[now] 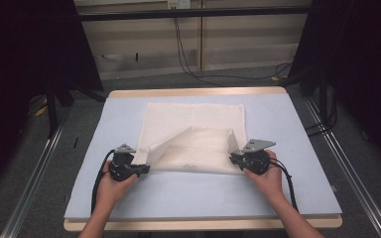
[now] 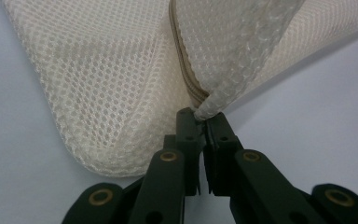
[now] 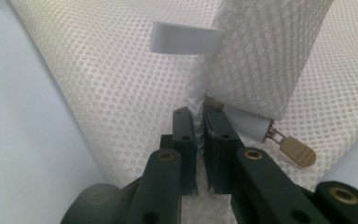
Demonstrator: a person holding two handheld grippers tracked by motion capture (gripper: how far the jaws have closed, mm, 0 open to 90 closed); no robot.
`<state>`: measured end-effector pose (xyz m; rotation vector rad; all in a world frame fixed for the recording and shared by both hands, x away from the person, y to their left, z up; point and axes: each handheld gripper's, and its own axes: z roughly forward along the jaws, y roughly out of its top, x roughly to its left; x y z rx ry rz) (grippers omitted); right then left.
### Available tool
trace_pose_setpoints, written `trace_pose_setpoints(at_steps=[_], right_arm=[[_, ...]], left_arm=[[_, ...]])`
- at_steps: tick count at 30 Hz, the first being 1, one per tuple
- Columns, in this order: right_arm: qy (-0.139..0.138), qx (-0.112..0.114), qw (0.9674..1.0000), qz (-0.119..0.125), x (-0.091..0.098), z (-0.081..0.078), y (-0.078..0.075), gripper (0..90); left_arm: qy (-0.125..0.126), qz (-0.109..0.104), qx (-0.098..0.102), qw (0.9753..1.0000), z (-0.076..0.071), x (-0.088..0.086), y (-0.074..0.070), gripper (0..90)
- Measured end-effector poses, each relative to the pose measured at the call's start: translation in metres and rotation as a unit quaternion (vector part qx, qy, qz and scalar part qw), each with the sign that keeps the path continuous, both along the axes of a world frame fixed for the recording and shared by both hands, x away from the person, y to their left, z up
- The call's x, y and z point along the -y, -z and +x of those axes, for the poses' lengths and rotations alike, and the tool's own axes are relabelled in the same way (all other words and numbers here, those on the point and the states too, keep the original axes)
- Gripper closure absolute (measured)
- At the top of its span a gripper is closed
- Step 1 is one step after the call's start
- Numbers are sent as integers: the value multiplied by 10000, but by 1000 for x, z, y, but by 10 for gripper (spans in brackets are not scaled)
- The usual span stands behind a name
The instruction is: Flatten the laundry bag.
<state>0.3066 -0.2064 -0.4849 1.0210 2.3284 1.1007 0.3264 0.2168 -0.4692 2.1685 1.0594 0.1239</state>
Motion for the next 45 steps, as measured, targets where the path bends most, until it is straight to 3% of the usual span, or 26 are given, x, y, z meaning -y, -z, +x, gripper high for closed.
trace_pose_setpoints(at_steps=[7,12,17,20,21,25,26,29,34,37,45], right_arm=[[96,113,9998,-114,-2,11,0,838],[153,103,9998,-119,-3,14,-1,838],[-25,32,10000,11,5,2,-7,840],[-82,-40,9998,147,16,-9,-8,841],[-94,-54,9998,185,21,-12,-8,841],[-35,-82,9997,232,35,-22,-10,843],[-3,-93,9993,361,44,-26,-10,844],[28,-117,9990,435,52,-33,-9,845],[-61,-115,9988,462,53,-38,-8,845],[-70,-151,9986,511,55,-40,-8,845],[-158,-206,9978,606,60,-47,-8,844]], left_arm=[[-58,182,218,9996,6,8,2,858],[-182,190,223,9994,12,14,2,858],[-168,-19,228,9996,8,6,4,859],[-183,47,241,9995,6,4,3,859],[-177,-16,256,9995,6,4,4,859],[-193,-55,249,9995,4,2,4,859],[-224,-53,271,9994,3,1,4,858],[-316,-62,283,9991,1,0,4,858],[-352,-114,308,9988,-2,-5,0,858],[-381,-179,225,9989,-3,-8,0,858],[-384,-89,210,9990,-7,-11,1,858]])
